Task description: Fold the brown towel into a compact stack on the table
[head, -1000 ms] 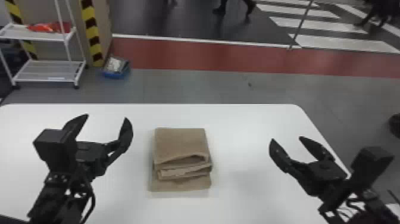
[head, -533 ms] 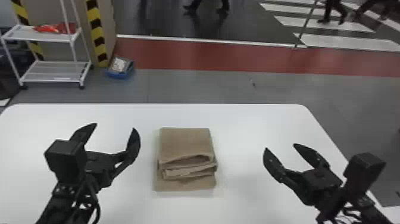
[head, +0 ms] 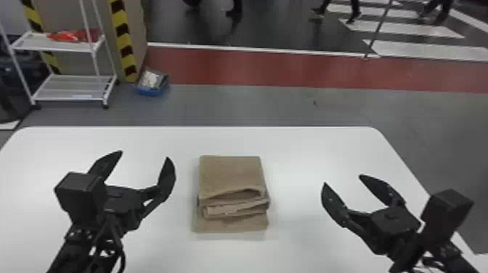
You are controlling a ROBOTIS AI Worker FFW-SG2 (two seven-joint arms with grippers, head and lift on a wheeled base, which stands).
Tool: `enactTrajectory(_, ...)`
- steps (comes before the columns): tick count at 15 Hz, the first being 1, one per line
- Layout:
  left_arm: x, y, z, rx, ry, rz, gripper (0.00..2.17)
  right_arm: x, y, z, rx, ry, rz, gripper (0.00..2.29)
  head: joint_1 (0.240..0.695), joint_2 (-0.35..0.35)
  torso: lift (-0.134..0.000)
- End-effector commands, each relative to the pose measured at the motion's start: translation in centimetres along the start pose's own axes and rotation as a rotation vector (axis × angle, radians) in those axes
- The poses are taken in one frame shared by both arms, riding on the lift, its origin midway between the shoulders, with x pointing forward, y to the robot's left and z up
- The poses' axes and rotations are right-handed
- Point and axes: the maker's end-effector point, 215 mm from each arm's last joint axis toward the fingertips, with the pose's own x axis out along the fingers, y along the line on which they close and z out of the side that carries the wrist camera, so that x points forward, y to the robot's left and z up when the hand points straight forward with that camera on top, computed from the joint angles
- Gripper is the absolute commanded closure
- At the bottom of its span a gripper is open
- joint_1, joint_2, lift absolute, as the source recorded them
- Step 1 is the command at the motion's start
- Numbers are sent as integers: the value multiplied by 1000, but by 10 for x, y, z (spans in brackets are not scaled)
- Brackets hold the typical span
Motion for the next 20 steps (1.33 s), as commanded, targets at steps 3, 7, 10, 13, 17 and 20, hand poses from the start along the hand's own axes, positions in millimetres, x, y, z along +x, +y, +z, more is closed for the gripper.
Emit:
enactTrajectory(3,2,0,3,-8,-7,-3,43,-3,-4,9,-29,-36,-9,76,695,-146,-125)
enactTrajectory(7,2,-2,3,-9,-6,-10,43,-9,-17,13,-41,-72,-22,63,695,-155,-125)
enactTrajectory(10,3,-2,3,-9,-6,-11,43,-11,-19,16,-32,-78,-26,66,695,-167,-125)
enactTrajectory(13,3,-3,2,-12,-3,-11,43,-11,-19,18,-18,-77,-33,66,695,-171,-125)
enactTrajectory(17,3,-1,4,-17,-6,-9,43,-12,-15,27,-27,-89,-24,73,695,-172,-125)
enactTrajectory(20,3,-1,5,-23,-9,-8,43,-14,-14,24,-30,-86,-23,76,695,-165,-125)
